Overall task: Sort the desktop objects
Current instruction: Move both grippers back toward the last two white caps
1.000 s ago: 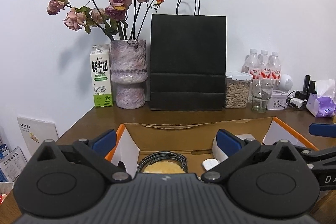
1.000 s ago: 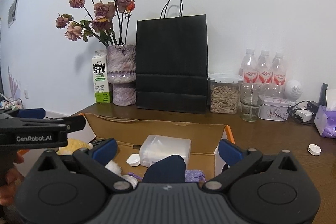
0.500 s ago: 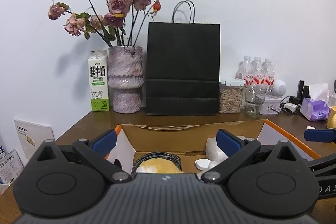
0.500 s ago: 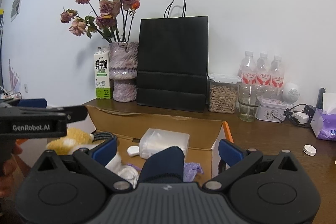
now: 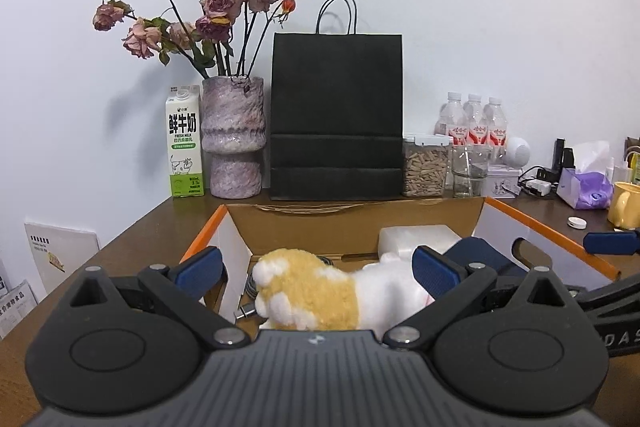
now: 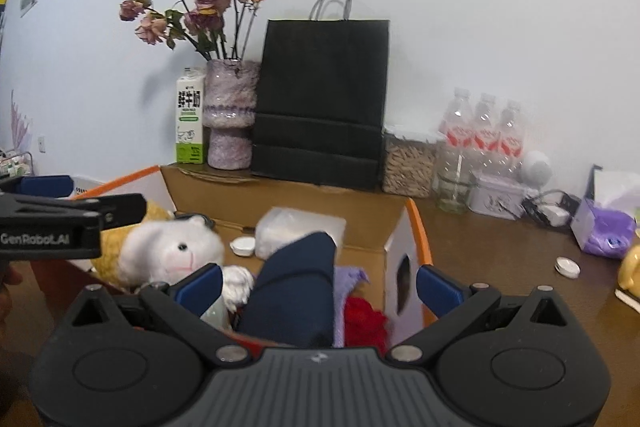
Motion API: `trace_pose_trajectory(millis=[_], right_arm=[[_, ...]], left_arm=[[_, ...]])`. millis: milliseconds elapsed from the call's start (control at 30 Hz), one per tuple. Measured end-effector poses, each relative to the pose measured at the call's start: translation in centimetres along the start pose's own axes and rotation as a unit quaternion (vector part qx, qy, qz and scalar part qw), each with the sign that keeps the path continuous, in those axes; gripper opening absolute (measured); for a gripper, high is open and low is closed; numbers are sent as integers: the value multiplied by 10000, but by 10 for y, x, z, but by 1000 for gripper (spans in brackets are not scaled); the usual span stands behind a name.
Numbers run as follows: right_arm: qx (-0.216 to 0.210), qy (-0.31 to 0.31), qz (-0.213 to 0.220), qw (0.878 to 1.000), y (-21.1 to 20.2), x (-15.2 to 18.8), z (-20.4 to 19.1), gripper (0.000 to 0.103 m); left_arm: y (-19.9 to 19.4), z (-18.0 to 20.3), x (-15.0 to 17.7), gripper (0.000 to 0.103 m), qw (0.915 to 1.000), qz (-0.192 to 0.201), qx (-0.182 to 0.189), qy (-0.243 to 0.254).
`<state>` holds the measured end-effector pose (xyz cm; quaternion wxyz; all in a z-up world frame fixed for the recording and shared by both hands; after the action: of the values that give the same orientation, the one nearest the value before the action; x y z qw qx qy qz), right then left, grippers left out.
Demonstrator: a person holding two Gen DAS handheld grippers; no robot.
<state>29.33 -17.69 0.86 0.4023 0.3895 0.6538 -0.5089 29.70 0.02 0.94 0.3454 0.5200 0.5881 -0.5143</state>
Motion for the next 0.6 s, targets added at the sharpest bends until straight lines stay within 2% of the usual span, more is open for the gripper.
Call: trace_pose_trajectory(millis=[300, 600], right_arm=[[-31, 246, 283, 9993, -32, 10, 12, 103], [-78, 120, 73, 9999, -48, 26, 7, 103]], left_arm=[[-17, 1, 9, 103, 9998, 53, -195, 15], [-33, 4, 20, 103, 9994, -103, -323, -42]])
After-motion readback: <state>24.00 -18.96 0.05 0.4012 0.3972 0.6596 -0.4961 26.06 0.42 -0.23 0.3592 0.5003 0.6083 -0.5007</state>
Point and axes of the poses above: each gripper's, at about its wrist camera, not at the fingertips, and y roughly the way its jaws point, z to its right, x to its underside, the point moved 6 cm from there along y, roughly the way its jaws point, and after that the axes turned 13 degrees about y, right-handed, at the moved point
